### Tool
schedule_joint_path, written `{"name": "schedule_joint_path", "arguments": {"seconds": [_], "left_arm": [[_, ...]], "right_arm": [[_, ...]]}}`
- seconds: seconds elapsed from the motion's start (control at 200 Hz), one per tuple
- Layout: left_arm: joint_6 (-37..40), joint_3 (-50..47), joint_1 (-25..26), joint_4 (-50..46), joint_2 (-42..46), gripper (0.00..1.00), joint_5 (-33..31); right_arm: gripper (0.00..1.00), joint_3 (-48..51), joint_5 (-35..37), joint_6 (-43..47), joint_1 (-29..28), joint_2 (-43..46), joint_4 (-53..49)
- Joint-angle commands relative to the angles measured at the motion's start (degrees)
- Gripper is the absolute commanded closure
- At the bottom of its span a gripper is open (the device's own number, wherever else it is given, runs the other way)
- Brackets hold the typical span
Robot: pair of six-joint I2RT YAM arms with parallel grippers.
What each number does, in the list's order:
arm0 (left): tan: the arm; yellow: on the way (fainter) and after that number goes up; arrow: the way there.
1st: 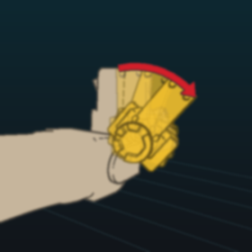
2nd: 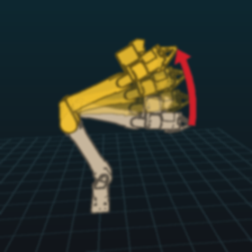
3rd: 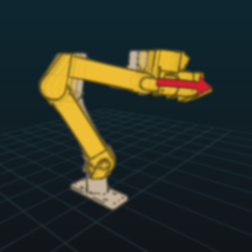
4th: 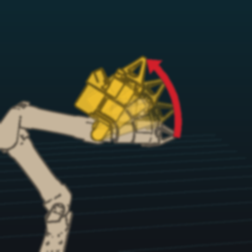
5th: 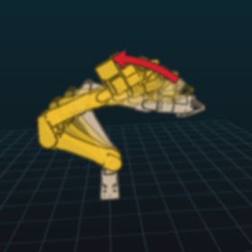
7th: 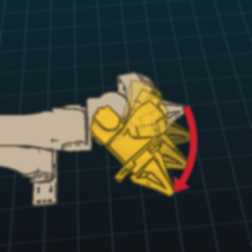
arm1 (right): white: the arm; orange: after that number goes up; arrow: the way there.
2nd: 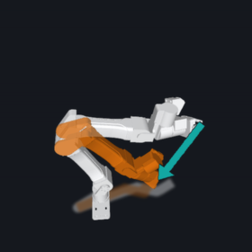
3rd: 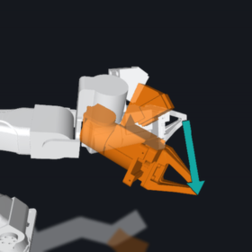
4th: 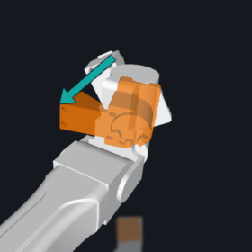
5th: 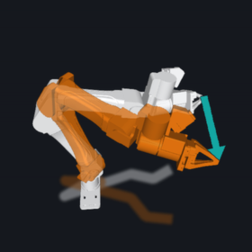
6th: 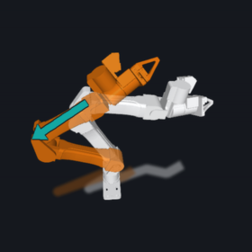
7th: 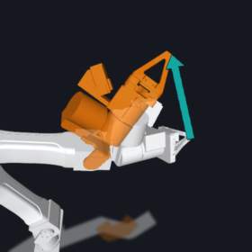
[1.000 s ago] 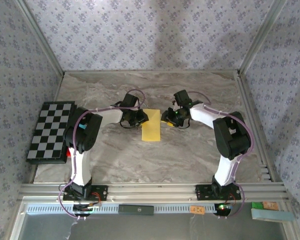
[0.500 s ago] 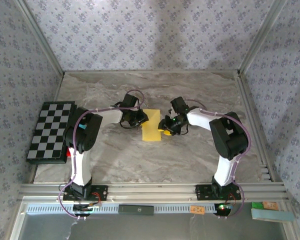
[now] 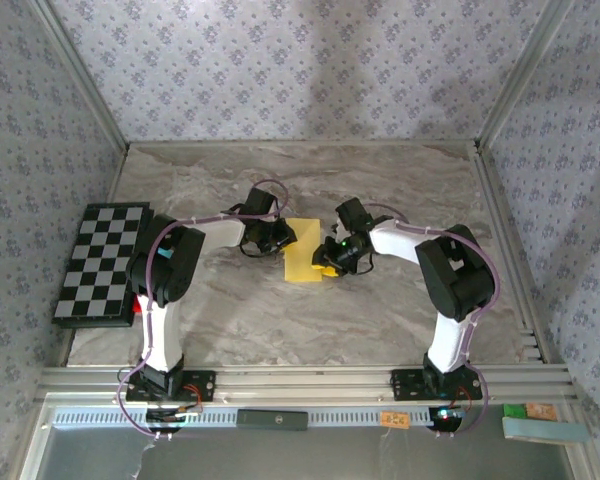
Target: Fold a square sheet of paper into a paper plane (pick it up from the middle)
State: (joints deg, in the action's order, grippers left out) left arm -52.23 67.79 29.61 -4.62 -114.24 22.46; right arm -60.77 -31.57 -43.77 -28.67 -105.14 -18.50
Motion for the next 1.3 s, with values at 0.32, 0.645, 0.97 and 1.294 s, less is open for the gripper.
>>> {"name": "schedule_joint_path", "arguments": {"seconds": [0.32, 0.645, 0.97, 1.294], "left_arm": [[-0.3, -1.0, -0.3, -3.5, -1.2, 0.84, -1.0], [-0.3, -1.0, -0.4, -3.6, -1.4, 0.84, -1.1], [-0.4, -1.4, -0.5, -3.6, -1.3, 0.84, -1.1], [-0.4, -1.4, -0.5, -3.5, -1.4, 0.84, -1.1]], "right_arm": [[0.67, 0.8, 0.3, -0.1, -0.5, 0.1, -1.4], [0.61, 1.1, 0.1, 0.5, -0.5, -1.0, -0.4], [0.65, 2.3, -4.0, -1.2, -0.2, -0.3, 2.6], [0.72, 5.9, -4.8, -4.7, 0.4, 2.8, 7.8]]}}
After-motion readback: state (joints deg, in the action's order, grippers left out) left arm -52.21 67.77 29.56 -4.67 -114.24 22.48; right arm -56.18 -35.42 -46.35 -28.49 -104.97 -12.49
